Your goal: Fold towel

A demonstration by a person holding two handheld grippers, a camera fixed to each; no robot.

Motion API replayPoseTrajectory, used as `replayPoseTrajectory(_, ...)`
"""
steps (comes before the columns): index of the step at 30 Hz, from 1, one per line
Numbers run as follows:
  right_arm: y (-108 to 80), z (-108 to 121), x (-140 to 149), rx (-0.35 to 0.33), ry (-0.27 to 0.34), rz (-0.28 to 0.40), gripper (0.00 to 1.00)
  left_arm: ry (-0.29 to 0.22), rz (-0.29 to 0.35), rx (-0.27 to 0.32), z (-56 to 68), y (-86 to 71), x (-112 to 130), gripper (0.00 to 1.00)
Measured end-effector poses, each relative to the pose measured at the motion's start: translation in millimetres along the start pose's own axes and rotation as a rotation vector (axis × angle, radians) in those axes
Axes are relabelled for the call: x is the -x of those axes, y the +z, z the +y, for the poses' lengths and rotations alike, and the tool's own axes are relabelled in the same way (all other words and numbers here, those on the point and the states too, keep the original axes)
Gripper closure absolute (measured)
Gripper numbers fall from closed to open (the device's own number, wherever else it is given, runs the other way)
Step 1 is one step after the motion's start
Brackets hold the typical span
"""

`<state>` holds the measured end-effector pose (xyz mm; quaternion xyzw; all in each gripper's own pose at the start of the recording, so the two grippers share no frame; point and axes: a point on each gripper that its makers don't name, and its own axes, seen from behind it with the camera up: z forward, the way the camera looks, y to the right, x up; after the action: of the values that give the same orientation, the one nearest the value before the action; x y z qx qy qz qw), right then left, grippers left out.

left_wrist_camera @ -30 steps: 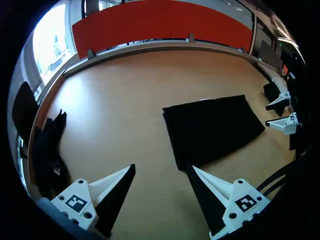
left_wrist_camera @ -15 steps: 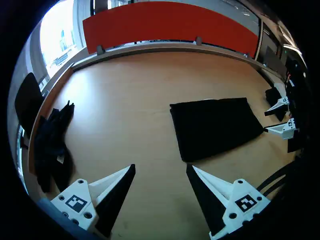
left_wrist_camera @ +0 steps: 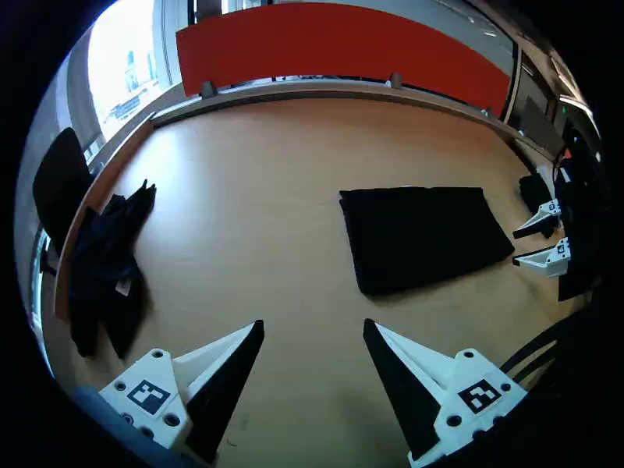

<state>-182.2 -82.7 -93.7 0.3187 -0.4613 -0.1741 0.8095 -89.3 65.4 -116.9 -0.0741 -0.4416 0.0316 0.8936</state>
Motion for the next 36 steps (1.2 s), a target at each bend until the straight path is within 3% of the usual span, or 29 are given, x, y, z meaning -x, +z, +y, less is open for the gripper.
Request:
replayPoseTrajectory(14,1.5,-2.2,3.5,-0.048,0.013,-0.017,0.58,-0.012,-0.002,-0.007,-3.2,-5.2,5.5,0.06)
replayPoseTrajectory(24,4.1,-4.1,4.7,-0.060,0.001,-0.019,0.69,-0.006,-0.004,-0.003,-1.5,-5.0,6.7,0.06)
replayPoseTrajectory(34,6.0,-3.0,3.7,-0.060,0.008,-0.016,0.94,0.001,-0.005,-0.004,-2.5,-4.6,7.1,0.06)
replayPoseTrajectory(36,5.5,-3.1,2.9,-0.059,0.015,-0.014,0.95,0.004,-0.005,-0.005,-3.2,-4.3,6.8,0.06)
